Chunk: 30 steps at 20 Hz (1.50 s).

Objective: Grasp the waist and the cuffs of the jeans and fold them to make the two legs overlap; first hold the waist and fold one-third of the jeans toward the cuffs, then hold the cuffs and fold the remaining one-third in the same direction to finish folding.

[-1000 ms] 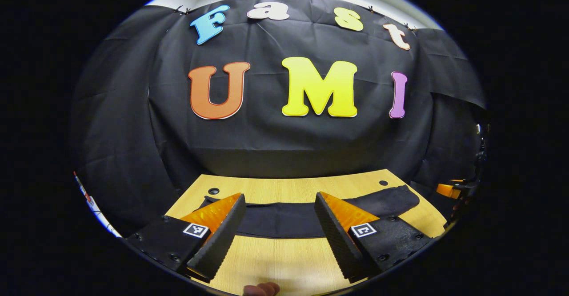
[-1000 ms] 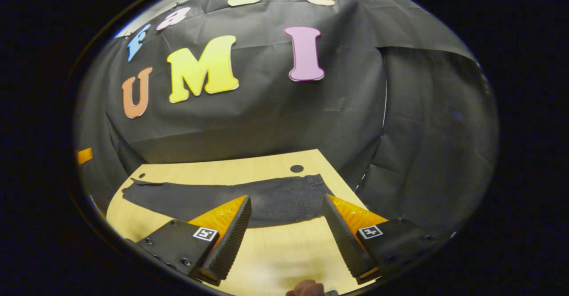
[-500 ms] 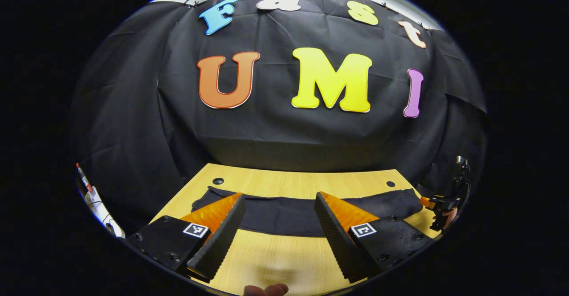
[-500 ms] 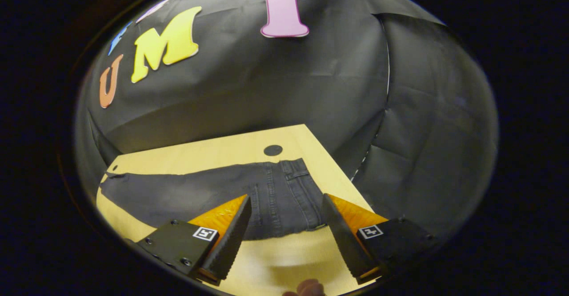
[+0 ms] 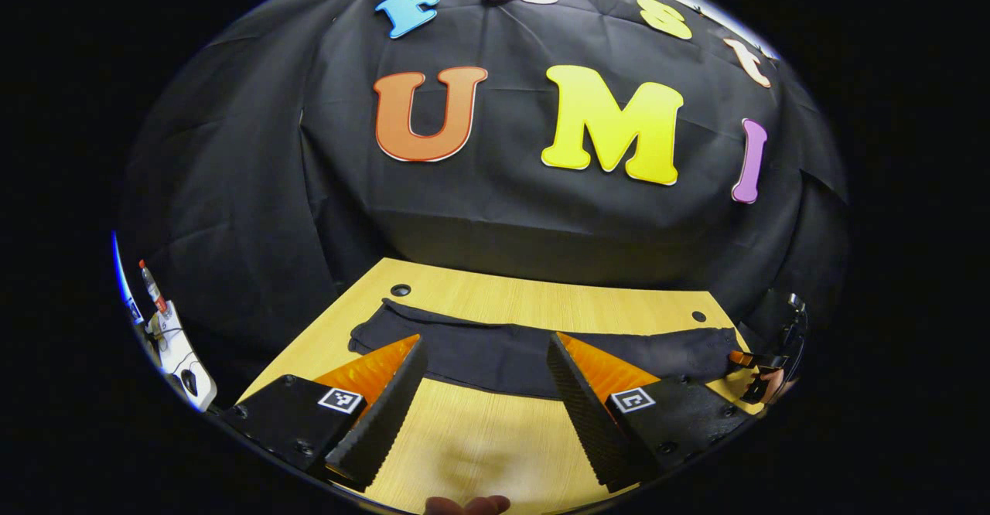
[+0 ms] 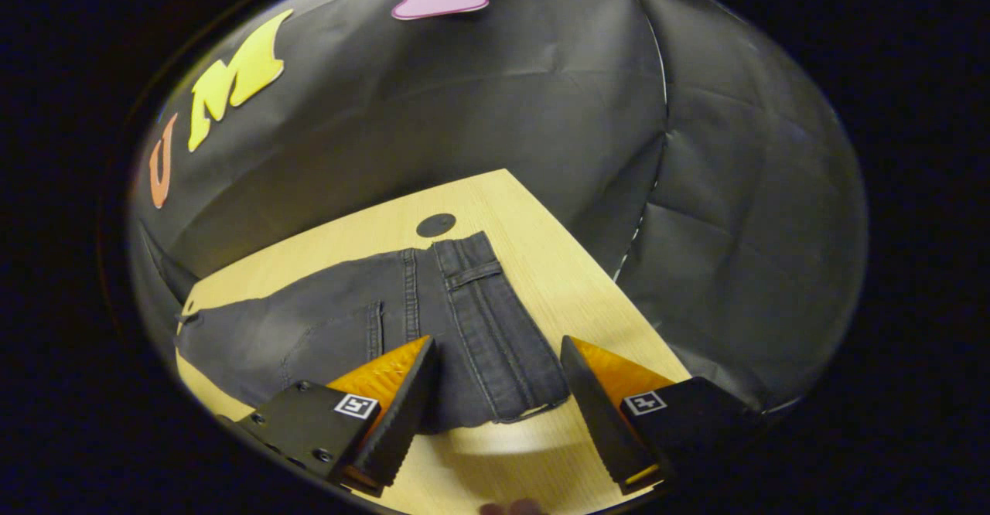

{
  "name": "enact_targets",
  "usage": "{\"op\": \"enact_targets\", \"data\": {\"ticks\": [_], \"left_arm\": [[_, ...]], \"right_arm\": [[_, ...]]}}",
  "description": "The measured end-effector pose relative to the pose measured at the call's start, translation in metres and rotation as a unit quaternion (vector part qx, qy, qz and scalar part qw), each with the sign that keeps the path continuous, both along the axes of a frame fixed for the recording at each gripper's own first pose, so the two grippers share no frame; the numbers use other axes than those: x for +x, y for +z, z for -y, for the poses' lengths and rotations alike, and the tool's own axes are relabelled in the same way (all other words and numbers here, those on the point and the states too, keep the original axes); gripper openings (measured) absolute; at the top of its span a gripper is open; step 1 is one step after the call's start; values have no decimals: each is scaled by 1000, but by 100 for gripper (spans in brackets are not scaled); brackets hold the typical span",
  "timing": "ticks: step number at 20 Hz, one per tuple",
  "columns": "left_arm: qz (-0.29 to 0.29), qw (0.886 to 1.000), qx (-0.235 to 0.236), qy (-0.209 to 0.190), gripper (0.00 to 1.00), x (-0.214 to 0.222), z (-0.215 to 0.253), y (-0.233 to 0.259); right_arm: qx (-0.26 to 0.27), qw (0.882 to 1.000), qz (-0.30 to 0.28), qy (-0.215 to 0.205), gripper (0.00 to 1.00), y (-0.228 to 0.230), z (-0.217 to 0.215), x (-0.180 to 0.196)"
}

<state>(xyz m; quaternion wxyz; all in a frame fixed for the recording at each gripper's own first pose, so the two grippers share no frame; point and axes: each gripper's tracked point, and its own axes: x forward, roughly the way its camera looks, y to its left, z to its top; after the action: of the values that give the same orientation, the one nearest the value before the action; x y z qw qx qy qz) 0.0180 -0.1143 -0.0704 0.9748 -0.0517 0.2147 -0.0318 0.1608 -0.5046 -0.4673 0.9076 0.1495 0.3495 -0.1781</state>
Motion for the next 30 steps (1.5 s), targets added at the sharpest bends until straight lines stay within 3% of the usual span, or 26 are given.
{"op": "enact_targets", "data": {"ticks": [2, 4, 9, 11, 14, 18, 24, 30], "left_arm": [[-2, 1000, -5, 4, 100, 1, -4, -1], [2, 1000, -10, 5, 100, 1, -7, 0], [14, 1000, -2, 13, 100, -3, -33, 7], [24, 999, -2, 22, 100, -5, -49, 10], [36, 999, -9, 35, 100, -8, -76, 11], [45, 997, -28, 53, 100, -10, -109, 5], [61, 995, -29, 67, 99, -21, -152, -3], [68, 994, -30, 85, 99, -39, -190, -13]], "right_arm": [[25, 1000, 1, -3, 94, -2, -4, 0], [49, 999, 1, -3, 78, -3, -16, 6], [-9, 999, -33, -19, 27, 10, -15, 7], [-27, 999, -40, -21, 1, 27, -21, 6], [-35, 999, -27, -24, 1, 66, -32, 9], [-65, 998, 0, 3, 1, 126, -71, 16], [-91, 992, 34, 83, 1, 196, -187, 44], [-87, 980, 58, 172, 1, 225, -325, 68]]}}
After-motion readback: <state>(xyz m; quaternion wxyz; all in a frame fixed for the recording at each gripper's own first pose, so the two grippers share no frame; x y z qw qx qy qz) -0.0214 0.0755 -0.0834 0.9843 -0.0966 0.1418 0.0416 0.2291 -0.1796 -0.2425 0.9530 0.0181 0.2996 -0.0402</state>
